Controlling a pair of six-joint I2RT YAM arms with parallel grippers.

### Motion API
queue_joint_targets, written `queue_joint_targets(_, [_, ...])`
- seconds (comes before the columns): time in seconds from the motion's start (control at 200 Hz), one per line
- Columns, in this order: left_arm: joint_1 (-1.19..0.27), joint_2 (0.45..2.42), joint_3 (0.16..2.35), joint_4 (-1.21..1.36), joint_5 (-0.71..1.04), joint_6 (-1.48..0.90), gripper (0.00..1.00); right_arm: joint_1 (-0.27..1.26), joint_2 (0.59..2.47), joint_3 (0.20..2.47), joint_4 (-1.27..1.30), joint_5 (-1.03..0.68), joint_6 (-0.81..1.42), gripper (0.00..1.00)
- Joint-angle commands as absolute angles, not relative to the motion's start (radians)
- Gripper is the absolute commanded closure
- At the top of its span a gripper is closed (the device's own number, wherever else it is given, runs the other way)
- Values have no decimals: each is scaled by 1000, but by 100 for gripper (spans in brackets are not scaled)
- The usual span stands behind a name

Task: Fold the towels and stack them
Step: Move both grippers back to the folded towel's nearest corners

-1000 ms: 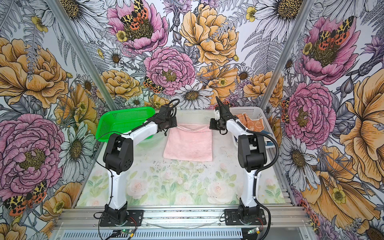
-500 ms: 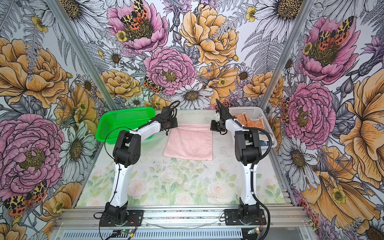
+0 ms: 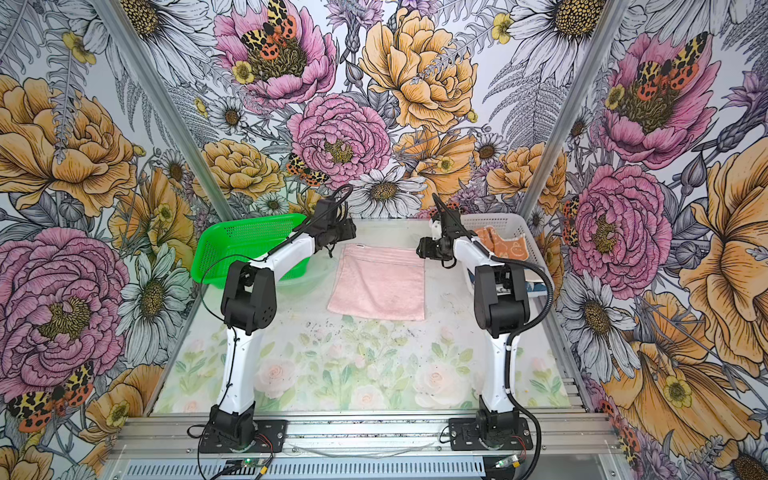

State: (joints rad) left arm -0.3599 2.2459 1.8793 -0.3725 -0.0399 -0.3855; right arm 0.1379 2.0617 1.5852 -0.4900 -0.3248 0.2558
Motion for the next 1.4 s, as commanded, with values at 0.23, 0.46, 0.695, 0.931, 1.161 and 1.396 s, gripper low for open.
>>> queue_joint_targets(0.23, [-502,1831,1282,-399,-154,-435,49,321,1743,1220,-487,-311,338,40])
queue_joint_targets(0.46, [-552,1718,1119,-393,-202,-531,56,345,1728,1092,-423,-339,393,42])
queue_joint_targets(0.695, [-511,1687,1056,-391,-216,-544,55,345,1755,1044,-412,-320,395,41])
queue_joint_targets(0.931, [-501,1731,1063,-391,-154,-550,56,347,1772,1024,-408,-317,399,41])
queue_joint_targets(1.161, [-501,1771,1078,-387,-130,-558,59,346,1773,1020,-410,-323,395,41])
queue_joint_targets(1.396, [-500,1781,1069,-387,-124,-559,62,347,1775,1016,-408,-328,393,41])
